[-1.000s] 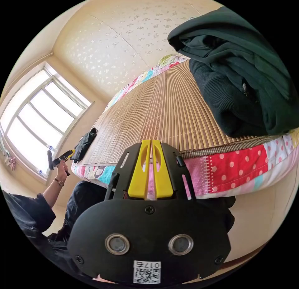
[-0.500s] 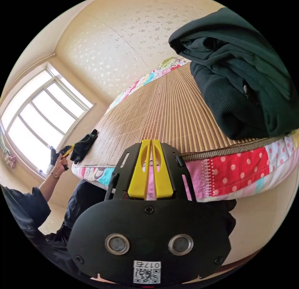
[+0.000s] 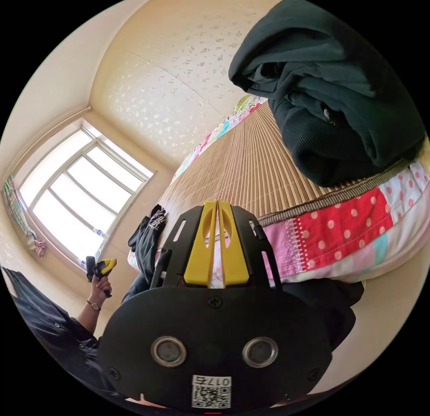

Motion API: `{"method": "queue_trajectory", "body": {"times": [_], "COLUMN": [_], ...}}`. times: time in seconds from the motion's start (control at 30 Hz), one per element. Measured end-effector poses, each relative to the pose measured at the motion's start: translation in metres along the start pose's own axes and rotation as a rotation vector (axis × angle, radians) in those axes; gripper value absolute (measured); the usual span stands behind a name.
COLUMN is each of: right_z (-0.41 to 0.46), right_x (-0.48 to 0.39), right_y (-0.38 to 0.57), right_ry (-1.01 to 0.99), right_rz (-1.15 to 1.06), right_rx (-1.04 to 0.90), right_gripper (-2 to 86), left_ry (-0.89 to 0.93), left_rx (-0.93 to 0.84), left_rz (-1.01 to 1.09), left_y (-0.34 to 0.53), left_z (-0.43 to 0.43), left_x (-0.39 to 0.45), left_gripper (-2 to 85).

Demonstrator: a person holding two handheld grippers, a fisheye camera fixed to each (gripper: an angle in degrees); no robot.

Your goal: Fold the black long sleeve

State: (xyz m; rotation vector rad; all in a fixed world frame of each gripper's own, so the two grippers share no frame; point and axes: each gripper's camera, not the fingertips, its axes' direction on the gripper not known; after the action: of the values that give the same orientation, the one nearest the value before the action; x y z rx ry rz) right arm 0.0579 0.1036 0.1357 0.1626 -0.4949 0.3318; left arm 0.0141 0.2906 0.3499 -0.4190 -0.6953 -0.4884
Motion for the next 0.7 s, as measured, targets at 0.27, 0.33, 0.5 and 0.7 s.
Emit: {"method": "queue_trajectory", "body": {"times": [0.27,0.33,0.5,0.7], "right_z": [0.017,0.016,0.013,0.014], "right_x": [-0.003,-0.001,0.007,0.016], "right_y": [-0.004,-0.003,0.0,0.002], "right_ry": [0.066,0.064,0.05,0.072], "right_rz": [-0.055,-0.058,-0.057,-0.057], "right_rx": [-0.067,-0.064,-0.052,-0.073], "right_gripper": [0.4,0.4,0.4,0.4], "left_ry": [-0.175,-0.286,-0.301,0.202], "left_rx": [-0.269,-0.34,-0.288,-0.07], "left_rz": [-0.027,-0.105,-0.094,0.01], "left_y": [-0.082,-0.075,-0.04,0.021], "left_z": [0.211,0.257,0.25,0.141], "left_x": [0.056,0.048,0.047,0.044], "left_gripper": [11.2,11.1,5.2,1.4]}}
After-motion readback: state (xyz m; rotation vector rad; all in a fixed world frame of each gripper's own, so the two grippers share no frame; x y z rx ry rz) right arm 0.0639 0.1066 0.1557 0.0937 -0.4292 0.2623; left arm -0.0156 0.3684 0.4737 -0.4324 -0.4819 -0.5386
